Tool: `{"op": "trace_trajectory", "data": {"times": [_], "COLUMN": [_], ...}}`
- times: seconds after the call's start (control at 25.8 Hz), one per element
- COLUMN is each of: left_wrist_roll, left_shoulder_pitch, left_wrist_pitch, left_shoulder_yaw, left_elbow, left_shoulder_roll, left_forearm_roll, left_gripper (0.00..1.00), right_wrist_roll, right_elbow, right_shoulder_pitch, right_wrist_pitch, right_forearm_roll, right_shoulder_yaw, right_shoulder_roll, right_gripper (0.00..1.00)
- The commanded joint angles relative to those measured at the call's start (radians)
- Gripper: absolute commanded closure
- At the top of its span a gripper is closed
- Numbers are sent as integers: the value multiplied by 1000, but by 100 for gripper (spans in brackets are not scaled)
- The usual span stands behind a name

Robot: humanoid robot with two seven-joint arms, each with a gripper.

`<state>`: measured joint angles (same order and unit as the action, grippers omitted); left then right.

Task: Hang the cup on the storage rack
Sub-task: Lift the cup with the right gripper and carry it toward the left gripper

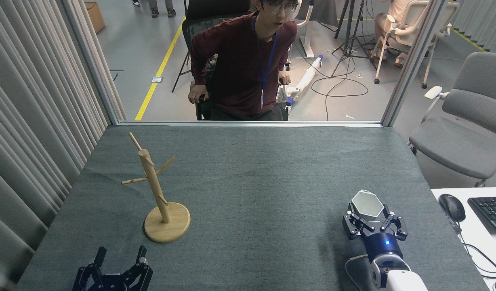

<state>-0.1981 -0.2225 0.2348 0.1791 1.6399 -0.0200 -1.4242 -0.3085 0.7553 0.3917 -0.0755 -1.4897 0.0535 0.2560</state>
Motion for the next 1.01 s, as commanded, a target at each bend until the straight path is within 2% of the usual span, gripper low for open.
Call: {"op": "trace_trajectory", "data": {"times": [0.0,0.04,0.12,0.15,0.35,0.7,0.97], "left_wrist_roll": [0,0,0,0,0,-4,-4], "left_shoulder_pitch": [0,0,0,0,3,9,20], "left_wrist_pitch": [0,0,1,0,1,0,-2], "left_shoulder_yaw": [-1,0,0,0,-1,-1,-7], "left_elbow": [0,0,0,0,0,14,9], "left_shoulder_roll": [0,0,0,0,-2,0,-9], "left_forearm_roll": [-1,-1,-1,1,-1,-2,-6], "left_gripper": [1,1,0,0,0,1,1], "right_wrist_roll": [-1,-7,-12,-14,-17,17,12], "right_elbow": [-37,-48,-60,-62,-22,434,645], "right_shoulder_pitch": [27,30,32,30,12,-148,-326], "right_wrist_pitch": [5,8,11,11,11,-3,-15], "right_forearm_roll": [-4,-8,-9,-9,-6,-1,-6], "right_shoulder_yaw": [-1,-1,-3,-3,-3,-6,-41], "right_shoulder_roll": [0,-1,-3,-3,-17,-23,-95], "right_gripper": [2,6,33,38,42,41,41]}}
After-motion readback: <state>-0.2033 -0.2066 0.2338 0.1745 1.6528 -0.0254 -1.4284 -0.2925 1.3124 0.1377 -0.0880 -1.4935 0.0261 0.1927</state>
